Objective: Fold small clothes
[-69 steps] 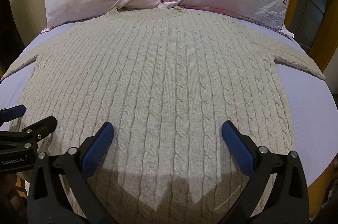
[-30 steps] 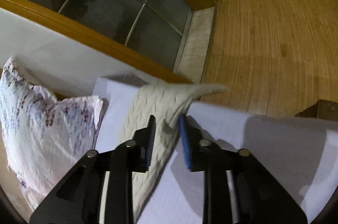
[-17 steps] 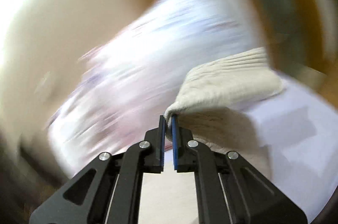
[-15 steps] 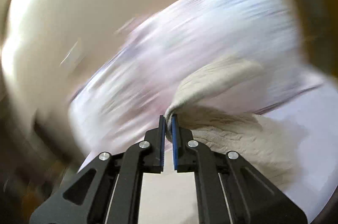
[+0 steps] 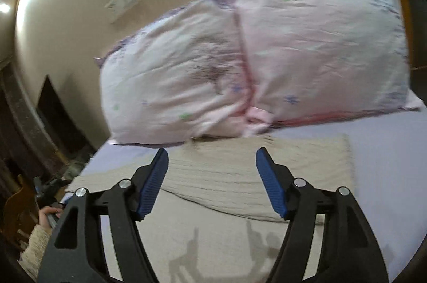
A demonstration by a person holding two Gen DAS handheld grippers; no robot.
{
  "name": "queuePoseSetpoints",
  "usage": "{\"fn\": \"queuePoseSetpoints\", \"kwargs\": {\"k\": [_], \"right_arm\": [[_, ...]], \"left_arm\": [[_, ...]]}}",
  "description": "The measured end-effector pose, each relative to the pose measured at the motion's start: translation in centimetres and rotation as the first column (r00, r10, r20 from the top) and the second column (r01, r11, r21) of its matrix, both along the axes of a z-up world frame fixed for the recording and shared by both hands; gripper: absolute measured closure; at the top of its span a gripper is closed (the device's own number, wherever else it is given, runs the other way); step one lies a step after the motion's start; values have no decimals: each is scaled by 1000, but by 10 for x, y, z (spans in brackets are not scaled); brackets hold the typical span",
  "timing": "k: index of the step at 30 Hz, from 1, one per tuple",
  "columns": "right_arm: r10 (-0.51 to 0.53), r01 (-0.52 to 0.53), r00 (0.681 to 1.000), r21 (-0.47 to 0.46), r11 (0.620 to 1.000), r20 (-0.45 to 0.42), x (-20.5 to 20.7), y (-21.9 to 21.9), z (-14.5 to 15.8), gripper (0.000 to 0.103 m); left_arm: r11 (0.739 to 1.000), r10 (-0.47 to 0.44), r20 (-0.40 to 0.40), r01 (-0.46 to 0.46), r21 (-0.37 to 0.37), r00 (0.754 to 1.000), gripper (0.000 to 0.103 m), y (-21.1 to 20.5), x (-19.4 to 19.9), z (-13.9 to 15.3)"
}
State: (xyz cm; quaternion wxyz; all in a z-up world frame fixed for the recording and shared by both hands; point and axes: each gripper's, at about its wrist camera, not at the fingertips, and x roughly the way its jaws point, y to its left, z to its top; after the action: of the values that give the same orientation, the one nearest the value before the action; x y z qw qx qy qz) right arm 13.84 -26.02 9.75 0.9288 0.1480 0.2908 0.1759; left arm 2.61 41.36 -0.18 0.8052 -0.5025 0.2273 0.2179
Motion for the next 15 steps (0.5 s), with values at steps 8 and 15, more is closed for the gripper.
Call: {"fn": "queuePoseSetpoints", "kwargs": {"k": [8, 15], "right_arm": [[-78, 78, 996, 23, 997, -39, -5, -36, -19, 31], [-154, 155, 987, 32, 987, -43, -14, -74, -31, 30]], "left_arm": [[997, 10, -51, -14, -76, 999, 92, 24, 25, -4], [941, -294, 91, 271, 204, 951, 96, -86, 71, 94]]}}
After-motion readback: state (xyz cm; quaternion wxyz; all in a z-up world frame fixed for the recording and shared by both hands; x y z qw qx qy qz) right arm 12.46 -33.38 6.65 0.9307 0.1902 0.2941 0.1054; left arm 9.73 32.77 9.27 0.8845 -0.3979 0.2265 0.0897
